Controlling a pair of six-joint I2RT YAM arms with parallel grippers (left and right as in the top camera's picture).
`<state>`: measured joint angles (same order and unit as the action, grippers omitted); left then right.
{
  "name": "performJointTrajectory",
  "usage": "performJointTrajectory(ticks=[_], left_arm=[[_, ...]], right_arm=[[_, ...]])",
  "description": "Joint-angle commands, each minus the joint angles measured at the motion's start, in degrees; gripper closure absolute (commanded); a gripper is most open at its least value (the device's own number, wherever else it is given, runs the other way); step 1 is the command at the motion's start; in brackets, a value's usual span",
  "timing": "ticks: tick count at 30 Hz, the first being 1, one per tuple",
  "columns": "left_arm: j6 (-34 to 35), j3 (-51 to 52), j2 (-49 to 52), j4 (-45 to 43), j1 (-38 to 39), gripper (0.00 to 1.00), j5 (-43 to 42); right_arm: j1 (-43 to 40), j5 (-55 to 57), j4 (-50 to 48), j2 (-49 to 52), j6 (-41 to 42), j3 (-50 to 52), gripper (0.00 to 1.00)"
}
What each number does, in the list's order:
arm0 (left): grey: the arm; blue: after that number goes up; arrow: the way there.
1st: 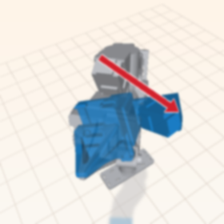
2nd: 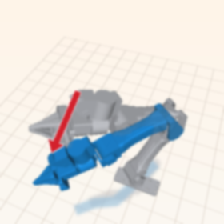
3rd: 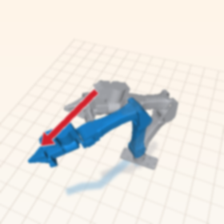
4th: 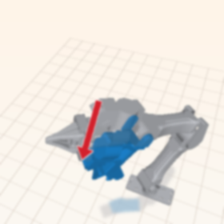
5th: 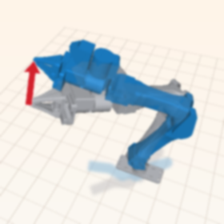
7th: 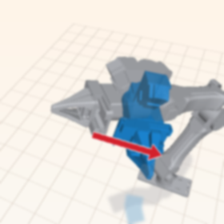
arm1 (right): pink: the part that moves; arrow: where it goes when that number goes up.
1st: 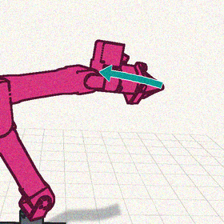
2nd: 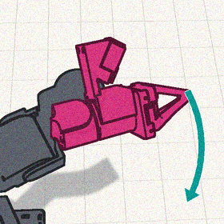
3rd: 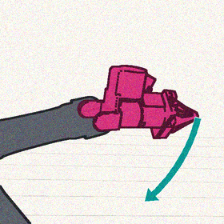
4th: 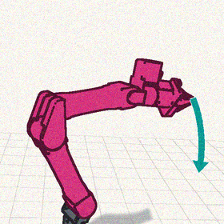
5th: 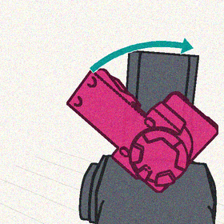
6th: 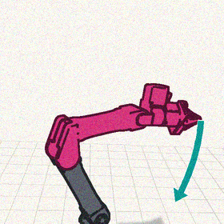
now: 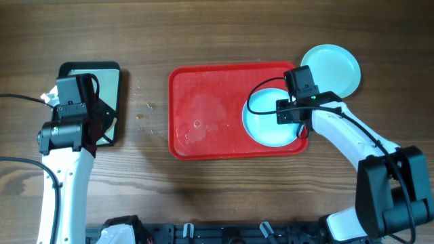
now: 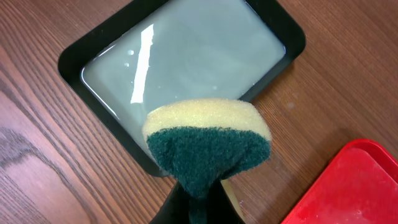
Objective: Clean dirty plates on tray and stack at the side
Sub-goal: 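Move the right gripper to the remaining teal plate and grasp its rim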
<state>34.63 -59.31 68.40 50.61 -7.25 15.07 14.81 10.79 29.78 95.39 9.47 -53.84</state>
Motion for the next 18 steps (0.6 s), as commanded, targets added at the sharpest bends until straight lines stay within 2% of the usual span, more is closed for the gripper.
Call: performJointTrajectory(ticks=[1, 5, 7, 18], left_arm=[[0.37, 0.15, -0.52, -0.2, -0.28, 0.96, -0.76], [0.37, 0.15, -0.52, -0.2, -0.28, 0.96, -0.74], [0.37, 0.15, -0.52, -0.2, -0.28, 0.96, -0.74], [0.37, 0.15, -0.52, -0.22, -0.28, 0.96, -0.74]], right_arm=[[-0.63, 1.22, -0.63, -1.01, 1.18, 2.73, 0.3], [-0.63, 1.18, -0.61, -1.01, 1.18, 2.97, 0.31], [-0.63, 0.04, -0.61, -1.01, 1.16, 2.97, 0.37], [-0.61, -7.91, -1.97, -1.01, 1.07, 2.97, 0.48]])
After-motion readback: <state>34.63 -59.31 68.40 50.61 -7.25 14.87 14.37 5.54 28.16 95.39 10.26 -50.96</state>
